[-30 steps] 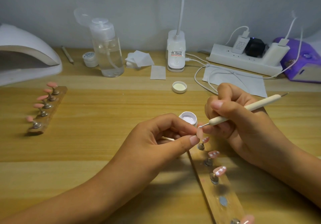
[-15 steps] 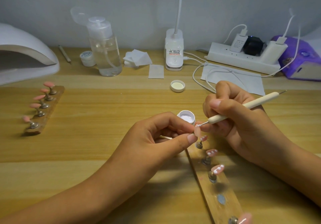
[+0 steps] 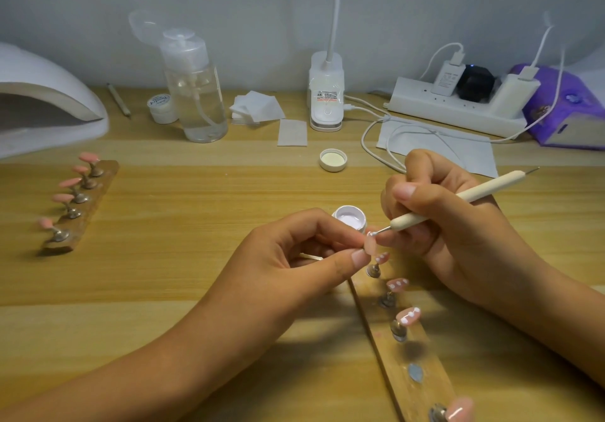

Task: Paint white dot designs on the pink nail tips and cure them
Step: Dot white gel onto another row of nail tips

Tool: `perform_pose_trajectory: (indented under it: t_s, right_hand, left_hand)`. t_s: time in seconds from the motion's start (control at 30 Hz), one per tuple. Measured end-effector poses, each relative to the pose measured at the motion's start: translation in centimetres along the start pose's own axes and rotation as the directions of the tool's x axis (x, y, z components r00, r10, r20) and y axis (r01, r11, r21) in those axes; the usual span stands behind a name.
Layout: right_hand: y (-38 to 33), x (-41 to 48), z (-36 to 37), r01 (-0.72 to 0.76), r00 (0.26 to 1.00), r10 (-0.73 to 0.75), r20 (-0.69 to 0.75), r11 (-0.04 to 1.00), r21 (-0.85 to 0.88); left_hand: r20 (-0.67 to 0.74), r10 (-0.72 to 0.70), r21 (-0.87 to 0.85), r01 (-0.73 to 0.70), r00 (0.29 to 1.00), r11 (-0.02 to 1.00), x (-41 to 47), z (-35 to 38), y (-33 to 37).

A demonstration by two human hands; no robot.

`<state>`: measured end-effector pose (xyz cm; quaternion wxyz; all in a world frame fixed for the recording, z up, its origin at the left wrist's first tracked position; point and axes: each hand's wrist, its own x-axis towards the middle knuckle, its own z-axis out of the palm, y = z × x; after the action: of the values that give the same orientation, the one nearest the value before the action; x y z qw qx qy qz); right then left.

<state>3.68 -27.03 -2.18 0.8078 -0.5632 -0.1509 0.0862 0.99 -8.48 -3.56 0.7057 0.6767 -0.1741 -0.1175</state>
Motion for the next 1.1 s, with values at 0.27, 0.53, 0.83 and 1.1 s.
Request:
perform_pose_trajectory:
  t_s: [0.27,0.53,0.83,1.1]
  right_hand:
    - [0.0,0.0,0.0,0.005,1.000,-0.005,0.001,1.000,0.011]
    - [-0.1,0.4,-0.4,0.068,0.994,-0.068,-0.080,0.998,-0.006]
    - [0.6,0.0,-0.9,0.235,0.950,-0.311,0.009,0.698,-0.676]
    - [1.3,0.2,-0.8,0.319,0.936,-0.287,0.202,0.458,-0.829]
  left_hand:
    - [-0.002,0.004,0.009,-0.003,1.000,1.000,0.0,0.0,0.0]
    - [0.003,0.012,0.038,-0.012,1.000,0.999,0.0,0.0,-0.2]
    - [-0.083,0.023,-0.132,-0.034,0.996,0.991,0.2,-0.4,-0.2]
    - [-0.171,-0.008,-0.189,-0.025,0.985,0.982,0.4,-0.8,-0.6]
